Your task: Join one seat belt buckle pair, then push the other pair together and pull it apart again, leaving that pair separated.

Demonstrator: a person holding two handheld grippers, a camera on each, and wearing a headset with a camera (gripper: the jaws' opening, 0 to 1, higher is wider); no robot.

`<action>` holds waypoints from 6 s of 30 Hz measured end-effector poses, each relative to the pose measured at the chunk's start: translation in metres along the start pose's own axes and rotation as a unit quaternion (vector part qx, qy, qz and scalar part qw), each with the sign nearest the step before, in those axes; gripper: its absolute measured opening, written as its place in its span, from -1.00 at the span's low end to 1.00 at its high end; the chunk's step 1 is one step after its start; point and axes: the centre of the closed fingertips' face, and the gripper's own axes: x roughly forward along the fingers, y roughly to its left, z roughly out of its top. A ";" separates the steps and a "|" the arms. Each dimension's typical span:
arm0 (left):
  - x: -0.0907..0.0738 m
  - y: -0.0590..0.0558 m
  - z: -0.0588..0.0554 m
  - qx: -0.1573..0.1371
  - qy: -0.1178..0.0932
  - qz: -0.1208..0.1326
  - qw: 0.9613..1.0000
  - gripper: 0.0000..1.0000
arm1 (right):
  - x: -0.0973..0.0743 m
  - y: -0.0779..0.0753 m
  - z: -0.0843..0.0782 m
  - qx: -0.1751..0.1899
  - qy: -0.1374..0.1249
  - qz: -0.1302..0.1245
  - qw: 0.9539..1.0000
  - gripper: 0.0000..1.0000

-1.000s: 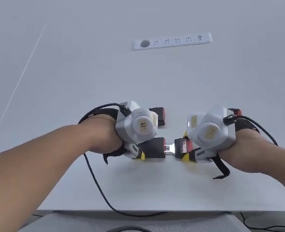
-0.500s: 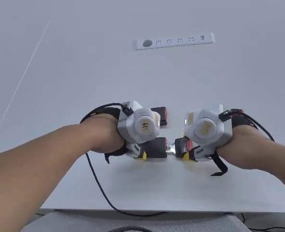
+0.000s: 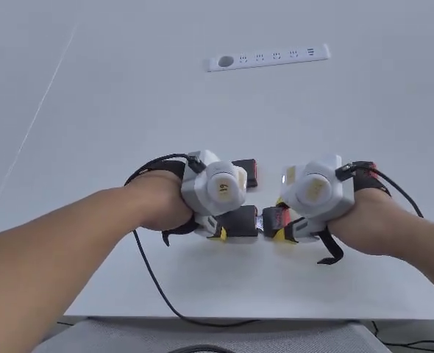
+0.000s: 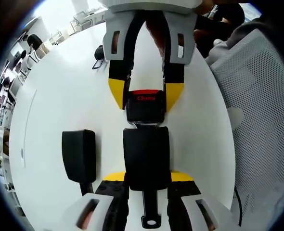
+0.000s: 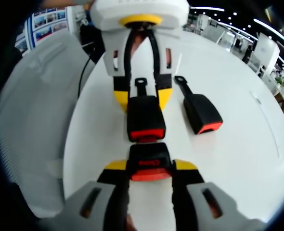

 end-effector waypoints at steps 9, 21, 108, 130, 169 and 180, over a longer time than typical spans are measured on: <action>-0.002 0.002 0.000 0.017 0.004 -0.007 1.000 -0.40 | 0.001 0.000 0.000 -0.005 0.010 0.001 1.000 -0.37; -0.003 0.003 -0.003 0.009 -0.003 -0.004 1.000 -0.42 | -0.002 0.000 -0.006 0.004 0.007 -0.005 1.000 -0.36; -0.019 0.101 -0.001 -0.075 -0.072 0.073 0.992 -0.15 | -0.098 -0.101 -0.109 0.044 0.058 -0.039 0.997 -0.25; -0.006 0.100 -0.005 -0.056 -0.060 0.048 0.995 -0.35 | -0.086 -0.103 -0.116 0.009 0.080 0.014 0.997 -0.32; -0.005 0.099 -0.007 -0.033 -0.043 0.033 0.998 -0.36 | -0.013 -0.096 -0.013 -0.033 0.036 0.025 0.999 -0.33; -0.005 0.098 -0.006 -0.028 -0.035 0.032 0.998 -0.36 | -0.009 -0.091 -0.003 -0.058 0.036 0.015 0.998 -0.33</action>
